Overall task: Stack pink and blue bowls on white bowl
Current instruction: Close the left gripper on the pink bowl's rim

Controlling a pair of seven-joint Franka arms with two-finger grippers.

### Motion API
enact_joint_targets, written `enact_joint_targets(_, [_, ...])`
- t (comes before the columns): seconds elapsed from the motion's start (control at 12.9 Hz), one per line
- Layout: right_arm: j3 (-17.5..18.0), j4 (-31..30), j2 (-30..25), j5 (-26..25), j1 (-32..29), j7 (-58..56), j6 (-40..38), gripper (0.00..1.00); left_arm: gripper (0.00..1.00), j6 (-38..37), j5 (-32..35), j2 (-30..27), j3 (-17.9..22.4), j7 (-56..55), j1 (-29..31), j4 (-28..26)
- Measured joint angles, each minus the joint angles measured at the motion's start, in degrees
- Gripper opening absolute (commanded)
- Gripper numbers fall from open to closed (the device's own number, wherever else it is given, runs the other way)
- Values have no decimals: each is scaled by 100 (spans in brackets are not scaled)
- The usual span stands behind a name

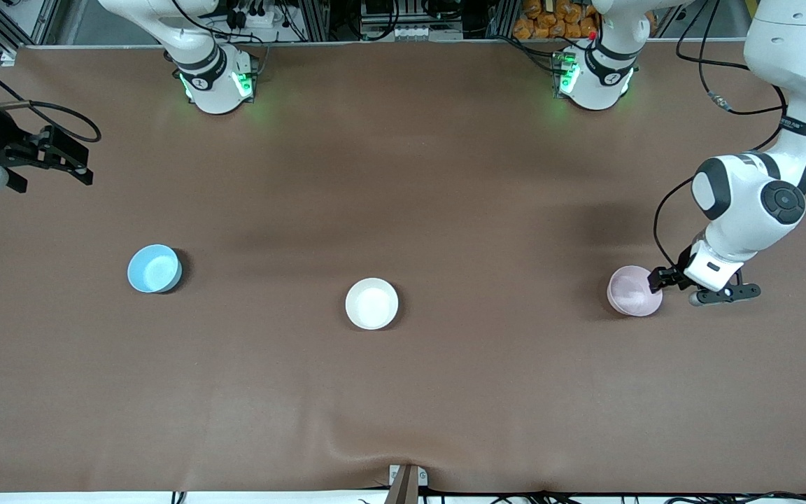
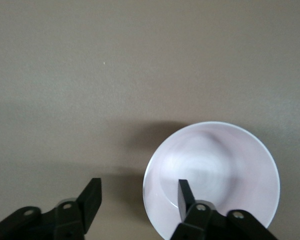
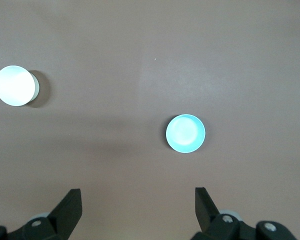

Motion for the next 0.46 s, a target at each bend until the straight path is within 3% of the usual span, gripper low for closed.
enact_joint_targets(0.46, [0, 0, 0, 0, 0, 0, 0, 100, 38, 0, 0, 193, -4, 0, 0, 2])
